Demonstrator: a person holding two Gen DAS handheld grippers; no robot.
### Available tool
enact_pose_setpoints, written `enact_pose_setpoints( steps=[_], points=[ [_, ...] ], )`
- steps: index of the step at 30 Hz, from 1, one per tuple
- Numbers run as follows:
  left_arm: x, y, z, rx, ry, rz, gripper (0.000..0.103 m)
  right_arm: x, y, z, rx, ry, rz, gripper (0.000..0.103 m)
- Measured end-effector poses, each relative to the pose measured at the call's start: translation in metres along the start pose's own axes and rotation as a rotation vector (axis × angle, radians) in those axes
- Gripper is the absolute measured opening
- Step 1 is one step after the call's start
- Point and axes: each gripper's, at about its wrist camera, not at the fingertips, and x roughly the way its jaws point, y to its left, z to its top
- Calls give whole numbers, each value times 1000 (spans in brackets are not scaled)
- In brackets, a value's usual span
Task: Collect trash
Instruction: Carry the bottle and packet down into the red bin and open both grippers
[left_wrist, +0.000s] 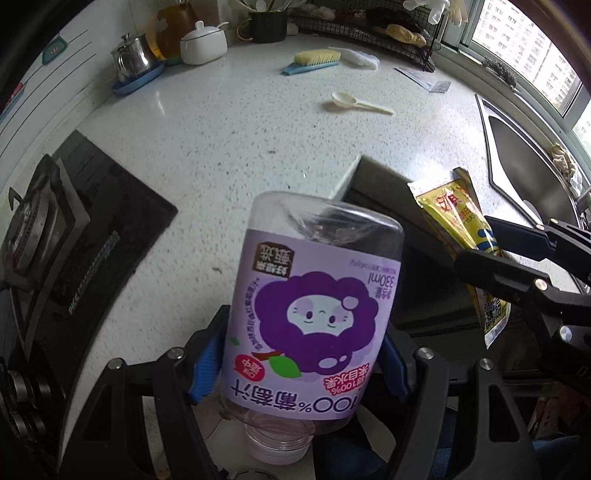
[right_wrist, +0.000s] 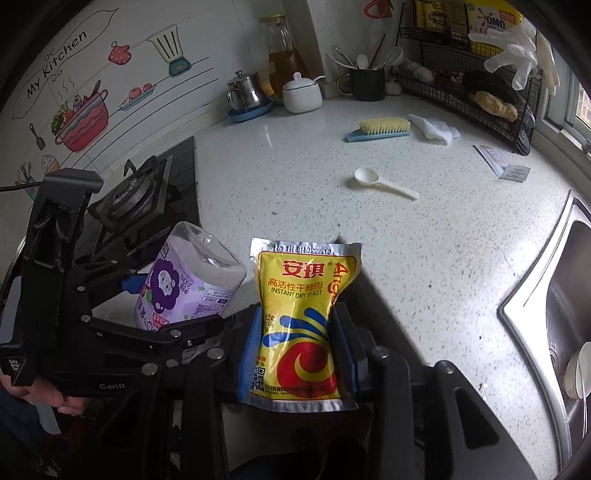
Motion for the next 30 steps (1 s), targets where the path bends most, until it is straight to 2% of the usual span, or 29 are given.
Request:
enact_pose_setpoints(
  steps=[9,18,24,30],
  points=[
    [31,-27,-56,16,50,-7,70,16,-2,-56,-38,92,-12,35],
    [99,-50,-99,-15,103,-28,70,49,-27,-119,-62,156,-28,35],
    [159,-51,-106,-23,101,-6,70,85,-46,-151,-99,147,-44,35],
    [216,-51,-102,-49,99,21,70,126,-65,-165,-114,123,-52,36]
  ],
)
